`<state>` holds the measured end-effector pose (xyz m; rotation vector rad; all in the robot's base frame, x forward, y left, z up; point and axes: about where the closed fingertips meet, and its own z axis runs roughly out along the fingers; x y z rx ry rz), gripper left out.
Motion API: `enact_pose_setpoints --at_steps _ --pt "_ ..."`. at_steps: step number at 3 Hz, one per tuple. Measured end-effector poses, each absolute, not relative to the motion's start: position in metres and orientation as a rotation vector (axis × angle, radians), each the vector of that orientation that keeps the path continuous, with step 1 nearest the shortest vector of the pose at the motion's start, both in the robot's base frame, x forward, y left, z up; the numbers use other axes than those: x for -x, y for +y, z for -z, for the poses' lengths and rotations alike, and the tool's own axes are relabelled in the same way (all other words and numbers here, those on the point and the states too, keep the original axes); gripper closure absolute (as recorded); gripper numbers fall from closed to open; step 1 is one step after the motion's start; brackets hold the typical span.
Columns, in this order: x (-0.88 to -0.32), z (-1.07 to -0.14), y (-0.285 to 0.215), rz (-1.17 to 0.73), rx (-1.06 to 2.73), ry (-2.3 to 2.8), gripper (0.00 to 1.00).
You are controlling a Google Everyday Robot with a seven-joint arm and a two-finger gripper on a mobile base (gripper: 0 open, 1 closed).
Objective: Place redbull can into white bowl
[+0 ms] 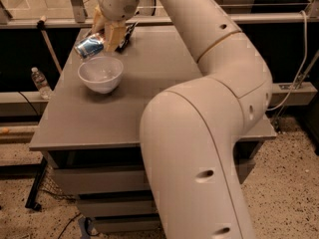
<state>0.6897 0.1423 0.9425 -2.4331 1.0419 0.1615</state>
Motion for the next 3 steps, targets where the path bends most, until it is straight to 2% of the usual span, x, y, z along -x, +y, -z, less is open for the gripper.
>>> enact_pose_setpoints --at_steps 1,3 --pt "-0.6837 -0.9367 0.1613 -0.184 2.485 0.980 1.00" --pt "-0.6827 -0.9337 0.1655 -0.169 2.516 0.968 1.00"
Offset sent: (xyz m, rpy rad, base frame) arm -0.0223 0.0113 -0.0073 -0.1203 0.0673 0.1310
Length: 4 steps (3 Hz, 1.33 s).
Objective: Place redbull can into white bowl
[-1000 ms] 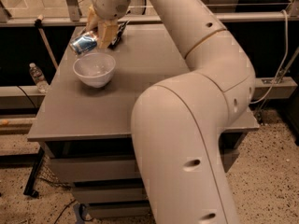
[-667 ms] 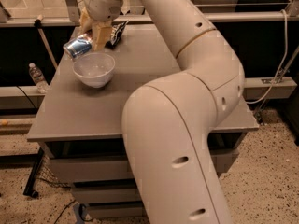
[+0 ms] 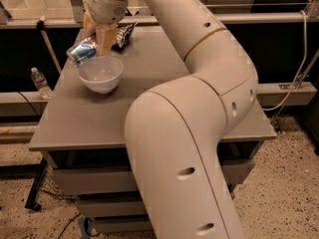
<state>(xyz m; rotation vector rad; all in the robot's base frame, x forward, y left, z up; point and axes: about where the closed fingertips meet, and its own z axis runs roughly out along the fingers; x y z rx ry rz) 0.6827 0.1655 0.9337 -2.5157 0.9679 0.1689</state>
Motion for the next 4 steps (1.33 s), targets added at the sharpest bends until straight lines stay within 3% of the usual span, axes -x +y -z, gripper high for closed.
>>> enact_pose_setpoints --at_steps 4 --pt "-0.669 -0.927 0.132 -0.171 2.511 1.089 1.00"
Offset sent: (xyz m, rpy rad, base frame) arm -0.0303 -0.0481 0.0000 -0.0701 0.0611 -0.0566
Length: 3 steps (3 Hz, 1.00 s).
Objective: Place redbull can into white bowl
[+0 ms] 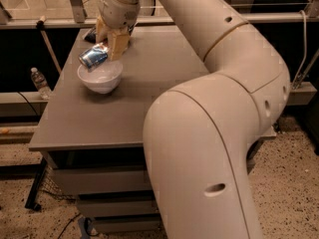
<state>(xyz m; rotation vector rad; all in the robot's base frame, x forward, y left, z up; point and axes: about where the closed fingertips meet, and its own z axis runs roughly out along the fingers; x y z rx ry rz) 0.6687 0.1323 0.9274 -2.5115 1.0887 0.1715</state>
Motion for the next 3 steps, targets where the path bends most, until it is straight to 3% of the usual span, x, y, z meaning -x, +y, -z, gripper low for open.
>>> enact_pose_setpoints --at_steps 2,3 --pt "-0.6657 -0.9219 0.1281 -0.184 2.520 1.107 1.00" --pt "-0.6698 -0.9207 0.1326 -0.175 2.506 1.103 0.85"
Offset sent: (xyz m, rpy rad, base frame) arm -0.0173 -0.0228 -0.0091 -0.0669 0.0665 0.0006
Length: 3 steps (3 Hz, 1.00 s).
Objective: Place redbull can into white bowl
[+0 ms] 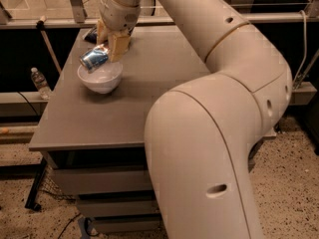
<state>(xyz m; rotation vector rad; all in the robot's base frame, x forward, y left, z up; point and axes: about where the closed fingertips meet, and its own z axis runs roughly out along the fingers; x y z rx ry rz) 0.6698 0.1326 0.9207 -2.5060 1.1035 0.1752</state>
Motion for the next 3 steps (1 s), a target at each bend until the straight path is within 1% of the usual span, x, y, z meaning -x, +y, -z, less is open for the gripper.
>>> enact_pose_setpoints --at_steps 1,2,3 --pt "-0.6734 -0.9191 0.1369 -0.169 2.495 1.100 0.63" --pt "-0.6775 -0.9163 0.1424 -0.163 2.482 1.096 0.32" --pt "-0.6795 -0.9144 0.1454 -0.162 2.477 1.094 0.08"
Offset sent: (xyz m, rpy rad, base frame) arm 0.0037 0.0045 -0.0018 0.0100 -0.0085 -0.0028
